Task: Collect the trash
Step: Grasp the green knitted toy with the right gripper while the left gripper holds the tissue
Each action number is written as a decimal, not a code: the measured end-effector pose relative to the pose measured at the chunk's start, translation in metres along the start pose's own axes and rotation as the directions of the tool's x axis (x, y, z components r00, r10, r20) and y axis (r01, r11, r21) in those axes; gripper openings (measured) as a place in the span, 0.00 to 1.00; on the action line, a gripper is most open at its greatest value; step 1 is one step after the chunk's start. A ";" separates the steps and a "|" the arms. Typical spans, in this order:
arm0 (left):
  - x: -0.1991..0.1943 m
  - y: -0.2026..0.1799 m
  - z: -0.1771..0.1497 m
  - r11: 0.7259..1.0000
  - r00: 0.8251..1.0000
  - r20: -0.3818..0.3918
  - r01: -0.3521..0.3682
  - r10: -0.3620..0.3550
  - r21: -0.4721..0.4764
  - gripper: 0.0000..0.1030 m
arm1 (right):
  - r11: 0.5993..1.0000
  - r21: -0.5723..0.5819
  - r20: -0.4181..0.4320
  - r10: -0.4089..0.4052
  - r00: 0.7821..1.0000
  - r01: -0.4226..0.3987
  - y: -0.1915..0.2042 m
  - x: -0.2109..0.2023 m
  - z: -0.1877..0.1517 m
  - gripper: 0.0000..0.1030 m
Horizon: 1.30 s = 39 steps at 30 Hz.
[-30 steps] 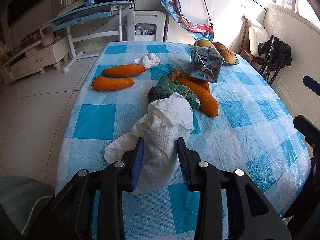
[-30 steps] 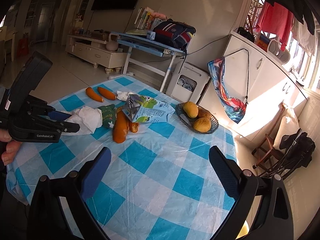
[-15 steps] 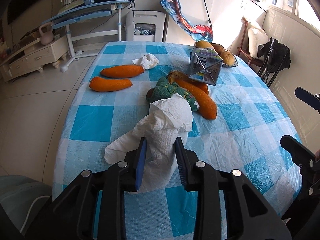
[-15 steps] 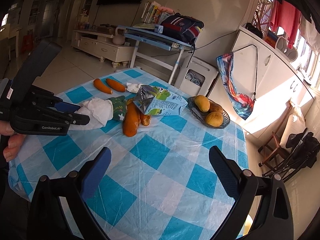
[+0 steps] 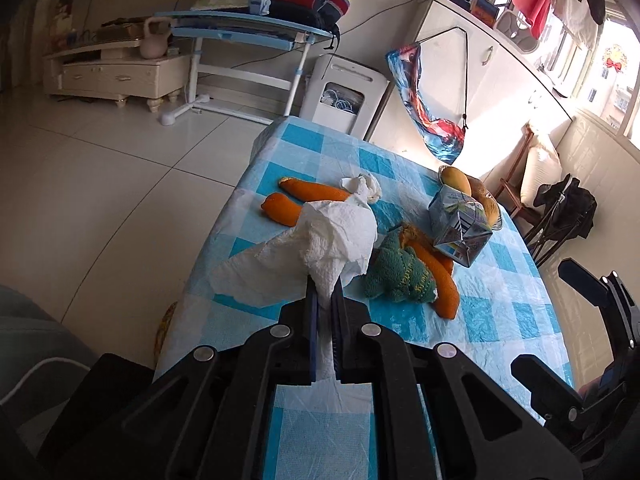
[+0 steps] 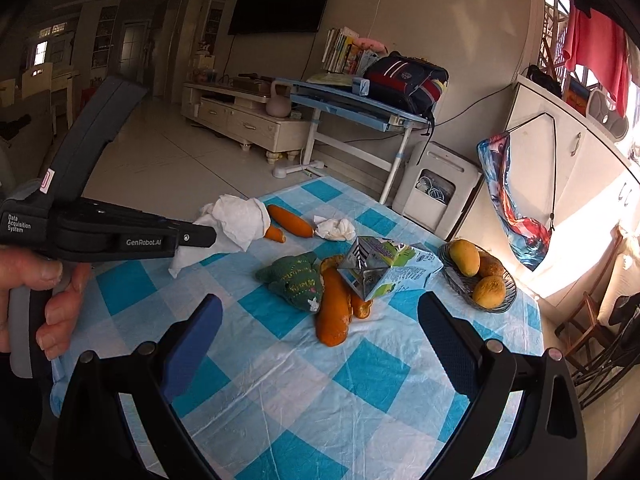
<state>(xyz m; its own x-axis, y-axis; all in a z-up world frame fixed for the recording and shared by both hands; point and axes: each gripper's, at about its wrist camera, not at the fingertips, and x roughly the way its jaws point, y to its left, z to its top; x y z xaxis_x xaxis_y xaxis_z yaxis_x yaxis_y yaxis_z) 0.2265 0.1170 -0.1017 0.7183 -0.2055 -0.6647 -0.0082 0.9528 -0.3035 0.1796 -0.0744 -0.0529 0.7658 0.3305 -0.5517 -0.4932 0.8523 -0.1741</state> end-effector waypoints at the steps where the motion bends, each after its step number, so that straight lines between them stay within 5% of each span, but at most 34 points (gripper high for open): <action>1: -0.002 0.004 0.002 1.000 1.000 0.013 -0.006 0.007 -0.017 0.07 | 1.000 0.004 -0.005 0.019 1.000 -0.019 0.001 0.007 0.005 0.85; 8: -0.014 0.026 0.012 0.992 0.997 0.071 -0.015 0.024 -0.124 0.07 | 0.997 -0.035 -0.096 0.069 0.993 -0.073 0.009 0.061 0.024 0.70; 17: -0.012 0.023 0.013 0.993 0.998 0.070 0.009 0.000 -0.119 0.07 | 0.992 -0.104 -0.280 0.036 0.959 -0.067 0.017 0.119 0.013 0.63; 25: -0.009 0.020 0.009 0.994 0.998 0.057 0.007 -0.001 -0.113 0.07 | 0.996 -0.002 -0.231 0.082 0.969 -0.084 0.012 0.086 0.006 0.38; 33: -0.004 -0.002 0.000 0.999 0.999 0.036 0.018 -0.017 -0.029 0.07 | 0.996 0.051 -0.253 0.083 0.964 -0.072 -0.021 0.013 -0.034 0.37; 39: 0.004 -0.036 -0.019 0.994 0.999 -0.016 0.052 -0.051 0.098 0.07 | 0.958 0.287 -0.315 0.108 0.943 -0.013 -0.071 0.003 -0.064 0.37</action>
<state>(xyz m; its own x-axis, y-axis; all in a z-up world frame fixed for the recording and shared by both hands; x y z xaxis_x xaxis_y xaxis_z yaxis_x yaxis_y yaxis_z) 0.2165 0.0778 -0.1066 0.7064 -0.2571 -0.6595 0.0976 0.9582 -0.2690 0.1906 -0.1601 -0.0938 0.5388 0.2756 -0.7961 -0.3640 0.9284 0.0750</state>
